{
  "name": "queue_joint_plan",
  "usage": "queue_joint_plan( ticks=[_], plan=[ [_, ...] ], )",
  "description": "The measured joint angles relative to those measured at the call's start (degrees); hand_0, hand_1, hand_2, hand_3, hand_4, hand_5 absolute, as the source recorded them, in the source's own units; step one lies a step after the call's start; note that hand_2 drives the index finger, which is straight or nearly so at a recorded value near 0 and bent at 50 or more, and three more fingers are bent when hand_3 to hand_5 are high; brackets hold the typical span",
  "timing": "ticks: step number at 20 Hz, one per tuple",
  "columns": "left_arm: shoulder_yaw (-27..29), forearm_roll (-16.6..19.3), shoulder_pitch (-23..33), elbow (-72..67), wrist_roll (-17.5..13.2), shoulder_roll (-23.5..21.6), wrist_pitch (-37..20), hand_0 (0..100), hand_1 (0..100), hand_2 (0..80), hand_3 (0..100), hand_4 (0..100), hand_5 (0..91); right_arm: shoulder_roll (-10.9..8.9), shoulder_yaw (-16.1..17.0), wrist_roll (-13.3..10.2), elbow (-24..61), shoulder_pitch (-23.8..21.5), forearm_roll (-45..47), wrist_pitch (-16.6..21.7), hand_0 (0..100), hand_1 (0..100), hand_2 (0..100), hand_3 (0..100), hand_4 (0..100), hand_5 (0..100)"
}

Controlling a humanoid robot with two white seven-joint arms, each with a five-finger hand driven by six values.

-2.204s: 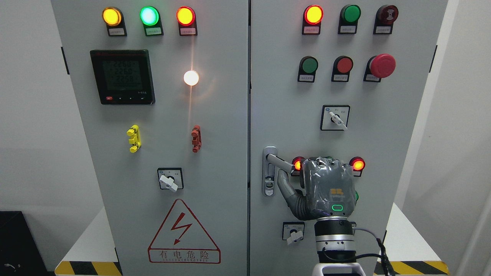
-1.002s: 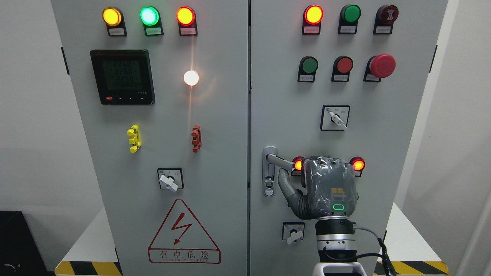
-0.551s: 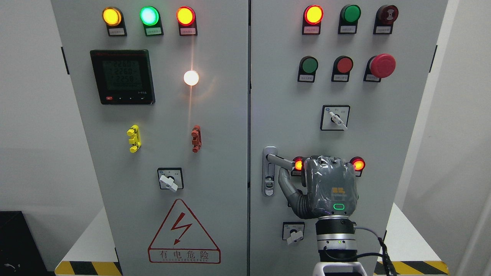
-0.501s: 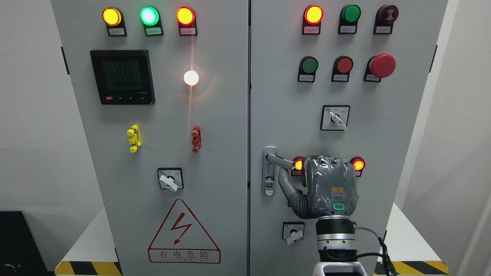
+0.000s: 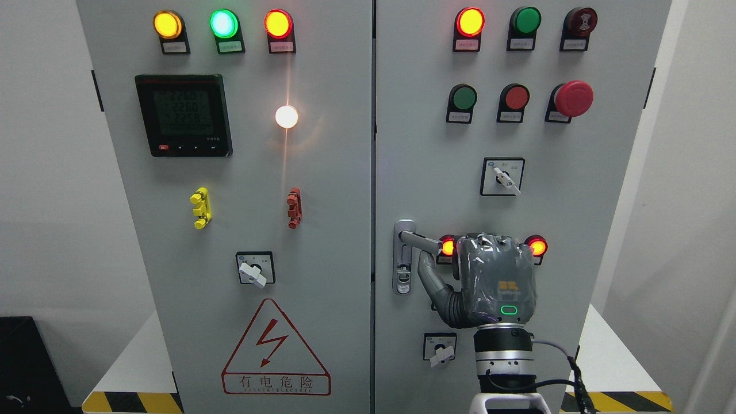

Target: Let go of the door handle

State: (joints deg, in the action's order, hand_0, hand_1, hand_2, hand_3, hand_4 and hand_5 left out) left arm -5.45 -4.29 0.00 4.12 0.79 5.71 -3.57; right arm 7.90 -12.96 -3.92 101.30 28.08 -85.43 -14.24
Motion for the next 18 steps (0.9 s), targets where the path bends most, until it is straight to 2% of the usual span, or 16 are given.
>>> queue_joint_plan(
  ticks=[4,10,14,15,16,18],
  plan=[
    [0.0,0.0,0.0,0.0,0.0,0.0,0.0,12,56,0.0,0,0,0.0,-0.01,-0.02,-0.05,0.19,-0.43,0.0,0.01,49,30,91,100,100,100],
    [0.0,0.01,0.0,0.0,0.0,0.0,0.0,12,56,0.0,0,0,0.0,-0.1,-0.02,-0.15,1.17,-2.03,0.19,0.34,53,28,83,100,99,97],
    [0.0,0.0,0.0,-0.01,0.0,0.01,0.0,12,56,0.0,0,0,0.0,-0.24,0.19,-0.24,2.76,-3.96,0.34,0.78,50,27,70,99,90,88],
    [0.0,0.0,0.0,-0.01,0.0,0.01,0.0,12,56,0.0,0,0,0.0,-0.28,0.28,-0.33,3.27,-4.57,0.37,1.0,50,27,63,93,87,84],
    [0.0,0.0,0.0,0.0,0.0,0.0,0.0,12,56,0.0,0,0,0.0,-0.33,0.4,-0.38,3.87,-5.31,0.39,1.35,50,26,61,90,85,82],
    [0.0,0.0,0.0,0.0,0.0,0.0,0.0,12,56,0.0,0,0,0.0,-0.51,0.8,-0.39,5.2,-6.96,0.46,2.61,50,25,51,79,74,68]
  ],
)
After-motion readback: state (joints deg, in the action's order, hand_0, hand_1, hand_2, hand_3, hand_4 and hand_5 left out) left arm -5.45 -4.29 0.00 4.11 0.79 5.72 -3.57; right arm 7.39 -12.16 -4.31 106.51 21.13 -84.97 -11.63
